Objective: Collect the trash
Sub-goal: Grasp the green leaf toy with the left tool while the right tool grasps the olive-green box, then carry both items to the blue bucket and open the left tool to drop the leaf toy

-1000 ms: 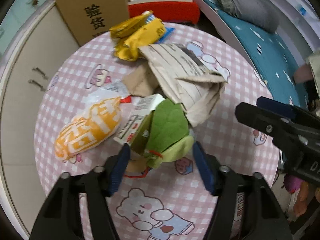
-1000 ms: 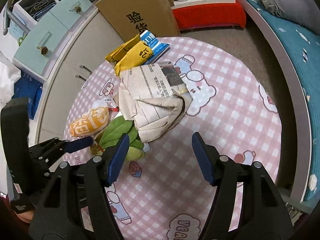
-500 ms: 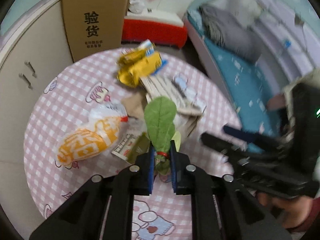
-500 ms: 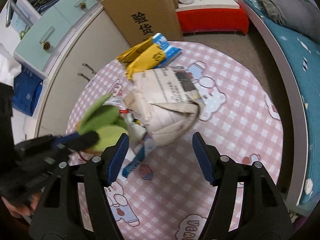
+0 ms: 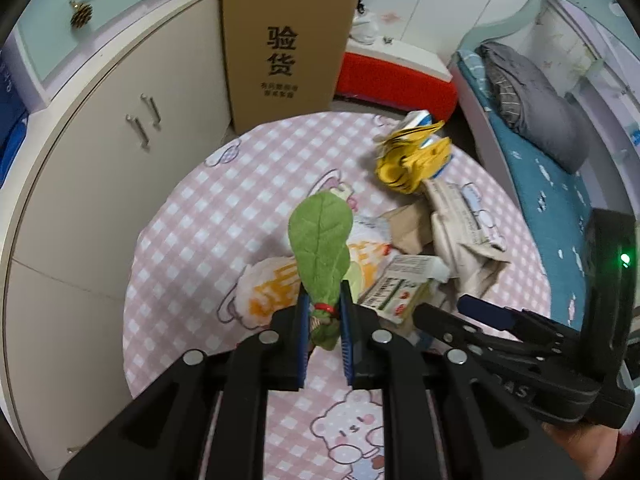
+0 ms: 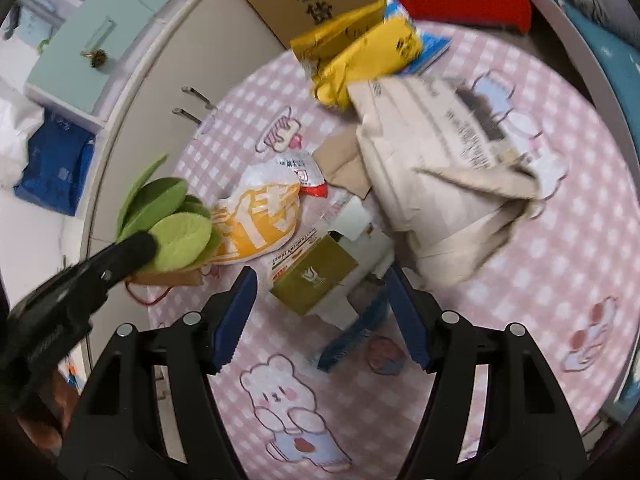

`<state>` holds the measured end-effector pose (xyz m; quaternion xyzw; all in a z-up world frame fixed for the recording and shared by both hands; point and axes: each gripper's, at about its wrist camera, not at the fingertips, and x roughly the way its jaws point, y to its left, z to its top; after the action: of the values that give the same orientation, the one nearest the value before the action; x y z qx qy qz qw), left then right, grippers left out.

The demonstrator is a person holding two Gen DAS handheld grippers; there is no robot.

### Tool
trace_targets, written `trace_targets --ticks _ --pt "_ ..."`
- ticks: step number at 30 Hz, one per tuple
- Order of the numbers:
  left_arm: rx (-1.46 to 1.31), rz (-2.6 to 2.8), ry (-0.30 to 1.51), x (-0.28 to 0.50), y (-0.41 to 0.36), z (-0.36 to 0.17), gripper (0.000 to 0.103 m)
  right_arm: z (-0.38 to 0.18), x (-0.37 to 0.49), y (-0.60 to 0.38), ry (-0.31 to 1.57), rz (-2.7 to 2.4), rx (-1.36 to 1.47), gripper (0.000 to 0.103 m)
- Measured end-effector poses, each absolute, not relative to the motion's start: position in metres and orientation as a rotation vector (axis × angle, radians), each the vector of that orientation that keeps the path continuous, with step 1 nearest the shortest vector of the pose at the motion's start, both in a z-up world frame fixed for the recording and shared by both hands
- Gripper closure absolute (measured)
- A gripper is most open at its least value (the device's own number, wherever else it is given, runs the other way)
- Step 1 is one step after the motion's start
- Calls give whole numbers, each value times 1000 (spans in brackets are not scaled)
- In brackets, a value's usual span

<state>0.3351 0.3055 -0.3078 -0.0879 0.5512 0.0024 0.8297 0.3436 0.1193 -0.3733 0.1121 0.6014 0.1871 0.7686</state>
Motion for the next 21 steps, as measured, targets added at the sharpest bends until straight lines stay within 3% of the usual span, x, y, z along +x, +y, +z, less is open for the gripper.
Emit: trace_targets --ticks 6,9,12,21 --pt "-174 20 1190 341 308 -323 90 -399 357 135 1346 370 243 36" --pt "-172 20 1190 341 307 -323 90 -401 358 136 1343 361 212 51" --pt "-171 16 1187 342 304 -322 90 -401 357 130 1354 388 230 57" --pt "-178 -11 1125 343 277 -290 90 -356 349 96 1278 449 323 60"
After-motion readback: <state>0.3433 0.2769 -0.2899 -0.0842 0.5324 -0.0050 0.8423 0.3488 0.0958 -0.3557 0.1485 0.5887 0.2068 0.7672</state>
